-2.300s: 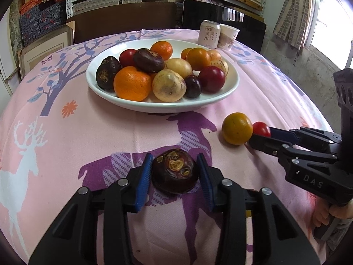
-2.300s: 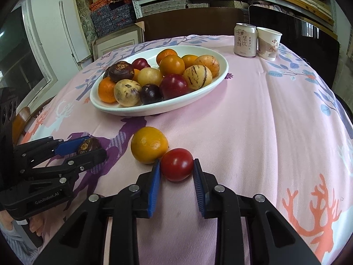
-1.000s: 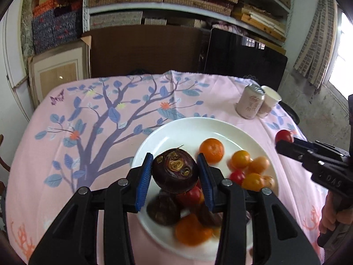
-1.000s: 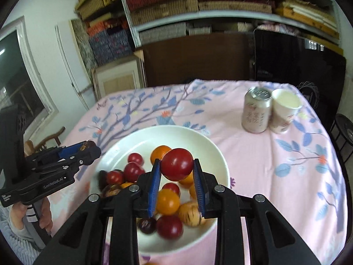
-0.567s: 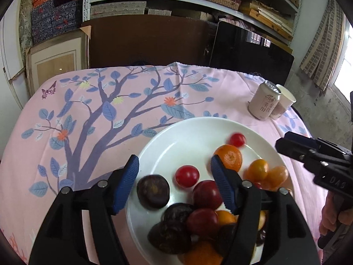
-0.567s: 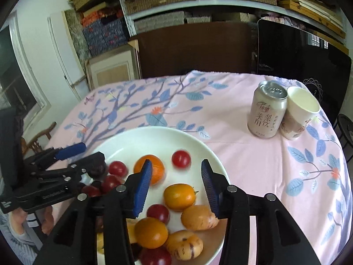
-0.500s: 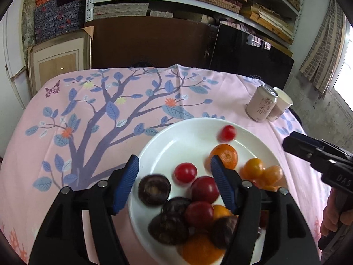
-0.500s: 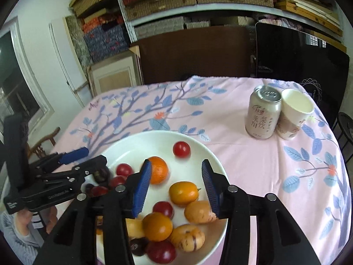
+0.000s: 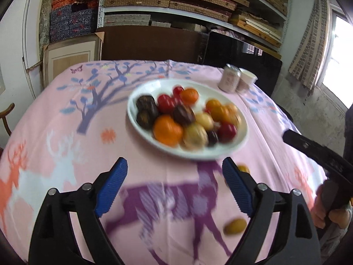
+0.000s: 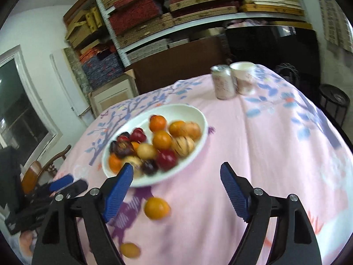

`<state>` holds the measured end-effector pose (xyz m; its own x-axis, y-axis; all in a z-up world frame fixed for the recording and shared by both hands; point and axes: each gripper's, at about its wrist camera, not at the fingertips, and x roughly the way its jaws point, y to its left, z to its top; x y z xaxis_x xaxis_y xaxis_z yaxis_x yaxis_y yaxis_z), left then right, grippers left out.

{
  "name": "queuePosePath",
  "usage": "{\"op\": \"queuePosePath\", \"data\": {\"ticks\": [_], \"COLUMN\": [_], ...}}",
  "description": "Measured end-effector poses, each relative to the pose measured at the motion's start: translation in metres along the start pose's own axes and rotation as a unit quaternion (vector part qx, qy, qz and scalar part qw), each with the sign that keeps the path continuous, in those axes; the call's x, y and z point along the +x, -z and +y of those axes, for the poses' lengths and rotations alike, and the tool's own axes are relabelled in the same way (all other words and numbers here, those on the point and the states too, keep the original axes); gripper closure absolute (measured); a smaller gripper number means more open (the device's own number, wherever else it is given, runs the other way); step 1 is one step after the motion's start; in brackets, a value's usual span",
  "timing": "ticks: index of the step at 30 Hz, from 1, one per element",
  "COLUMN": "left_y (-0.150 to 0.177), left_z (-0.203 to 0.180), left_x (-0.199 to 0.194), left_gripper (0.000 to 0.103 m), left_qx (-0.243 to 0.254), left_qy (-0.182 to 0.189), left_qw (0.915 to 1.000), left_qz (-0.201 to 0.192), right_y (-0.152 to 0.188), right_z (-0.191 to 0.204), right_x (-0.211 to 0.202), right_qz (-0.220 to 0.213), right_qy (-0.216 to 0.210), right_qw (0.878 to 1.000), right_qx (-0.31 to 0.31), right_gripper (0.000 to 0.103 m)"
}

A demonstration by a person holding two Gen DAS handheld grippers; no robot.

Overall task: Organize fruits
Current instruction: 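Move both open tools back toward the two remaining fruits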

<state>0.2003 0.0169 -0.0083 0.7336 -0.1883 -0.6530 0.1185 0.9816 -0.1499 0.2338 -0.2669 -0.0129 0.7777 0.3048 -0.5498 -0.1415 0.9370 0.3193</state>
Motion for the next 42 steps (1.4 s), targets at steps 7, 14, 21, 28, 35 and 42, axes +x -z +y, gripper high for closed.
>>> {"op": "queuePosePath", "data": {"ticks": [7,14,21,28,35,42], "left_y": [0.053,0.057,0.058,0.061,0.061,0.062], "left_z": [-0.052,-0.073,-0.075,-0.085,-0.091,-0.093], "left_x": [-0.005,0.002,0.023,0.029,0.031,0.031], "left_gripper": [0.015,0.010,0.010,0.011,0.026,0.042], "left_qx": [0.100,0.138,0.126,0.143,0.158,0.167], "left_qy": [-0.015,-0.006,0.019,0.002,-0.010,-0.007], "left_qw": [0.9948,0.9902,0.9894,0.9866,0.9840,0.9826], "left_qz": [0.001,0.016,0.069,0.079,0.082,0.082], "right_y": [0.026,0.025,0.028,0.028,0.029,0.029], "right_z": [-0.022,-0.045,-0.046,-0.046,-0.045,-0.044], "right_x": [-0.009,-0.006,-0.009,-0.006,-0.005,-0.005], "right_qz": [-0.022,-0.008,0.002,0.011,0.016,0.018], "right_qy": [0.060,0.056,0.035,0.032,0.033,0.033], "right_qw": [0.998,0.996,0.995,0.995,0.995,0.995], "right_qx": [0.017,0.074,0.094,0.096,0.094,0.093], "right_gripper": [0.014,0.012,0.012,0.011,0.011,0.011]}}
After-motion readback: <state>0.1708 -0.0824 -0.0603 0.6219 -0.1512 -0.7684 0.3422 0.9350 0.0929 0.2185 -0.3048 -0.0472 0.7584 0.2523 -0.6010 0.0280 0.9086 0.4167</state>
